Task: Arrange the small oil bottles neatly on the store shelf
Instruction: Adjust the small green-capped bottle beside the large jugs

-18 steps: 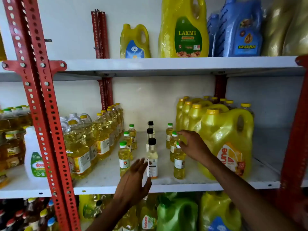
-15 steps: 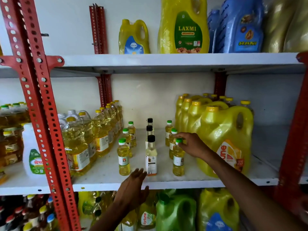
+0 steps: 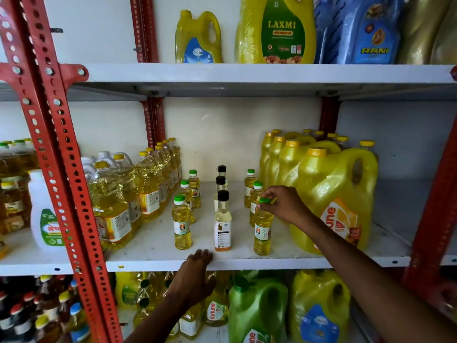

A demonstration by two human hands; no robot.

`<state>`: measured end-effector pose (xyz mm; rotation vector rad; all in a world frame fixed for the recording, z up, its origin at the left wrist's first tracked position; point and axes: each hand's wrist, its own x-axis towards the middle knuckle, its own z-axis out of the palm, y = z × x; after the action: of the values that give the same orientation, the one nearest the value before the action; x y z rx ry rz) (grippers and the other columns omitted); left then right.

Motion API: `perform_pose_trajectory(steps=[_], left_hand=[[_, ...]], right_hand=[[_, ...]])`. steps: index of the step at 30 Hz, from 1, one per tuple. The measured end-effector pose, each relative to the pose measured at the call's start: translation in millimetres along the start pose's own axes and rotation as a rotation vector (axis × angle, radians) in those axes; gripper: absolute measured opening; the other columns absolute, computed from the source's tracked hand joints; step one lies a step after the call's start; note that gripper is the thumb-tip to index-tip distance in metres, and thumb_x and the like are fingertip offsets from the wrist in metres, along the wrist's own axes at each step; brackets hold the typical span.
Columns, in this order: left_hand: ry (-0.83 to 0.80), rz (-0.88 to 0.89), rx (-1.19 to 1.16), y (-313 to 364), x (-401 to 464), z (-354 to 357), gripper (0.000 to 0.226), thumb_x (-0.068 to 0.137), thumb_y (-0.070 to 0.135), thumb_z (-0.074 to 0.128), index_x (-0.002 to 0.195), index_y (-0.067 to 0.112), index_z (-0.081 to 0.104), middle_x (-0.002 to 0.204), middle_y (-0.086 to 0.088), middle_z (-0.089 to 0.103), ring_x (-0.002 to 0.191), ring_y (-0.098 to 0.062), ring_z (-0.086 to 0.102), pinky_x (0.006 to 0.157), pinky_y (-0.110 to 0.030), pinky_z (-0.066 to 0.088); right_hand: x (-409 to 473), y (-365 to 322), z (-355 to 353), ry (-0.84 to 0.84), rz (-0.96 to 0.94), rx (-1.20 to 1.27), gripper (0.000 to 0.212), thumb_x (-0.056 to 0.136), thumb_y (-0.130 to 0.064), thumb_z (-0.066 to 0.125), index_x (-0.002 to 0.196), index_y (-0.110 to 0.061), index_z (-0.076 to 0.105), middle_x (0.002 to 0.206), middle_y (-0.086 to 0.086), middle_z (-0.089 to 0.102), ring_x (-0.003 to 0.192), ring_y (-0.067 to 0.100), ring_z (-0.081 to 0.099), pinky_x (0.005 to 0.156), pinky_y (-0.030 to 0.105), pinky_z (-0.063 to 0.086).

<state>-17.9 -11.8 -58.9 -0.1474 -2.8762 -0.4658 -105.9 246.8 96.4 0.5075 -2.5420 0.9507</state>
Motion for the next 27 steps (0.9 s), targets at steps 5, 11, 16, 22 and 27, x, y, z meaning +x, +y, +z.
perform_pose_trajectory(steps=[5, 11, 16, 22, 27], left_hand=[[0.001, -0.007, -0.031, 0.8, -0.6, 1.3, 0.075, 0.086, 0.037, 0.067, 0.151, 0.022, 0.033, 0.161, 0.000, 0.033, 0.150, -0.018, 0.026, 0.122, -0.031, 0.023], [0.004, -0.013, -0.036, 2.5, -0.9, 0.3, 0.075, 0.086, 0.036, 0.068, 0.151, 0.022, 0.033, 0.161, -0.001, 0.032, 0.151, -0.018, 0.024, 0.122, -0.032, 0.023], [0.007, -0.011, -0.032, 4.7, -1.0, -1.8, 0.074, 0.087, 0.037, 0.068, 0.150, 0.021, 0.033, 0.161, -0.001, 0.033, 0.151, -0.019, 0.025, 0.122, -0.033, 0.025], [0.007, -0.003, -0.028, 4.7, -1.6, -3.0, 0.074, 0.086, 0.035, 0.068, 0.150, 0.020, 0.035, 0.160, -0.002, 0.035, 0.150, -0.020, 0.027, 0.122, -0.033, 0.025], [0.005, -0.006, -0.034, 5.1, -2.3, -3.5, 0.074, 0.086, 0.035, 0.068, 0.150, 0.020, 0.035, 0.160, -0.003, 0.034, 0.150, -0.020, 0.027, 0.122, -0.034, 0.025]], right_hand=[[-3.2, 0.6, -0.8, -0.023, 0.002, 0.007, 0.041, 0.067, -0.029, 0.084, 0.104, -0.016, 0.073, 0.102, 0.005, 0.076, 0.083, 0.005, 0.063, 0.063, 0.006, 0.038], [-4.5, 1.4, -1.3, -0.040, 0.013, 0.021, 0.043, 0.067, -0.023, 0.085, 0.107, -0.013, 0.074, 0.107, 0.009, 0.076, 0.097, 0.014, 0.070, 0.062, 0.001, 0.036], [-7.5, 0.3, -1.0, -0.014, -0.013, 0.007, 0.041, 0.066, -0.023, 0.085, 0.104, -0.012, 0.075, 0.103, 0.010, 0.077, 0.092, 0.014, 0.070, 0.069, 0.014, 0.044], [-9.8, -0.2, -1.9, 0.001, -0.013, -0.016, 0.039, 0.066, -0.024, 0.085, 0.102, -0.012, 0.075, 0.101, 0.009, 0.078, 0.084, 0.007, 0.065, 0.061, 0.005, 0.038], [-10.8, -2.6, -2.1, 0.010, -0.010, -0.030, 0.039, 0.067, -0.024, 0.085, 0.102, -0.012, 0.075, 0.101, 0.008, 0.078, 0.086, 0.010, 0.068, 0.063, 0.009, 0.039]])
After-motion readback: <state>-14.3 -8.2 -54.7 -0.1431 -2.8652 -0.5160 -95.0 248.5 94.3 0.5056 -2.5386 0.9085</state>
